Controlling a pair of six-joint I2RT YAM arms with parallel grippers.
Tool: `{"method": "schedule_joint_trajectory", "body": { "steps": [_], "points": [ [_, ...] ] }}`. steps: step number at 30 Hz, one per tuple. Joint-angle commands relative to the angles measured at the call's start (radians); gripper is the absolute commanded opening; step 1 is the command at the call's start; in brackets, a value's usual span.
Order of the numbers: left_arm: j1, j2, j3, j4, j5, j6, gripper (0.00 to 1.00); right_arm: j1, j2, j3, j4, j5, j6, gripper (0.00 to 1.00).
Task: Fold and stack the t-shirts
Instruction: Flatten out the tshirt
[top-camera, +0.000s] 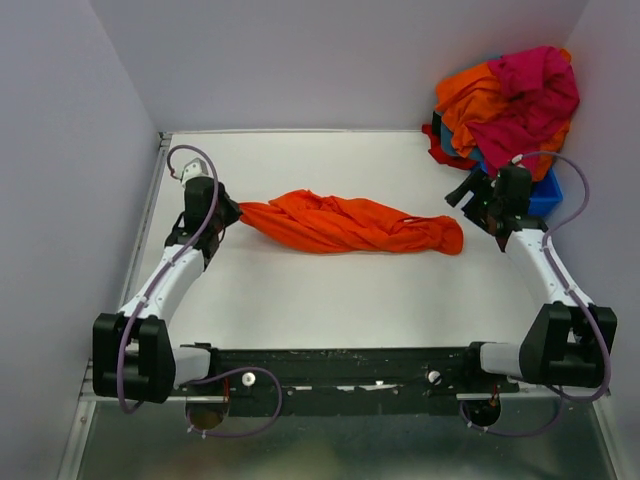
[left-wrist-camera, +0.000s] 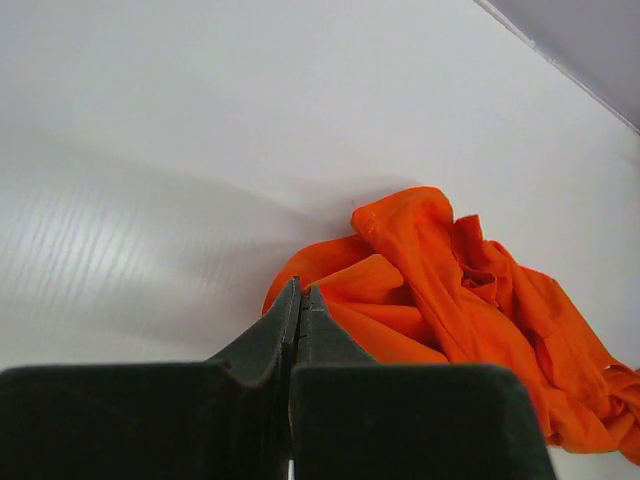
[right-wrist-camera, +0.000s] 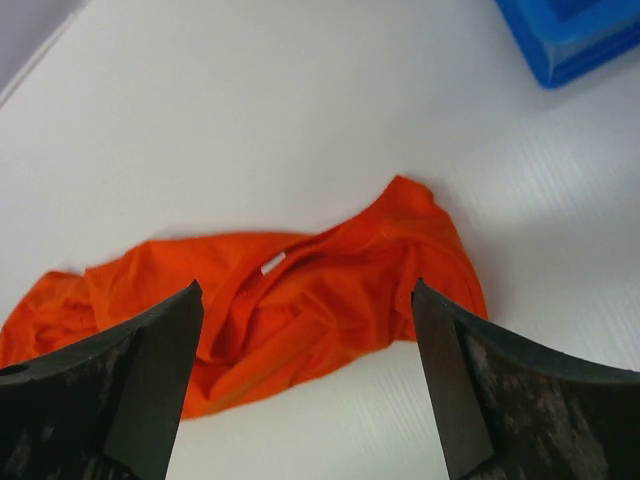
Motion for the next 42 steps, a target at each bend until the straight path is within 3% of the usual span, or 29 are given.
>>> {"method": "schedule_joint_trajectory", "body": {
  "steps": [1,7,12,19,23,28,31,34,42],
  "points": [
    [0.016,-0.031,0.009,-0.044,-0.088,-0.023,0.0,-0.001,-0.088,-0.135,0.047,-0.147,-0.05,0.89],
    [0.016,-0.039,-0.081,0.021,-0.025,-0.05,0.0,0.031,-0.085,-0.215,0.062,-0.158,-0.102,0.82],
    [0.013,-0.051,-0.216,0.122,0.055,-0.069,0.0,0.221,0.054,-0.057,-0.025,-0.119,-0.195,0.78],
    [0.01,-0.102,-0.338,0.122,0.055,-0.052,0.0,0.372,0.272,0.122,-0.07,-0.099,-0.241,0.7],
    [0.01,-0.124,-0.367,0.128,0.057,-0.044,0.0,0.424,0.38,0.208,-0.105,-0.026,-0.263,0.69],
    [0.011,-0.131,-0.374,0.136,0.084,-0.034,0.0,0.445,0.472,0.262,-0.113,-0.066,-0.272,0.66],
    [0.011,-0.131,-0.368,0.13,0.081,-0.029,0.0,0.45,0.496,0.268,-0.113,-0.1,-0.268,0.48],
    [0.011,-0.131,-0.359,0.122,0.074,-0.026,0.0,0.45,0.483,0.285,-0.119,-0.106,-0.266,0.02],
    [0.011,-0.139,-0.295,0.082,0.037,-0.02,0.0,0.396,0.305,0.538,-0.275,-0.02,-0.263,0.01]
  ]
}}
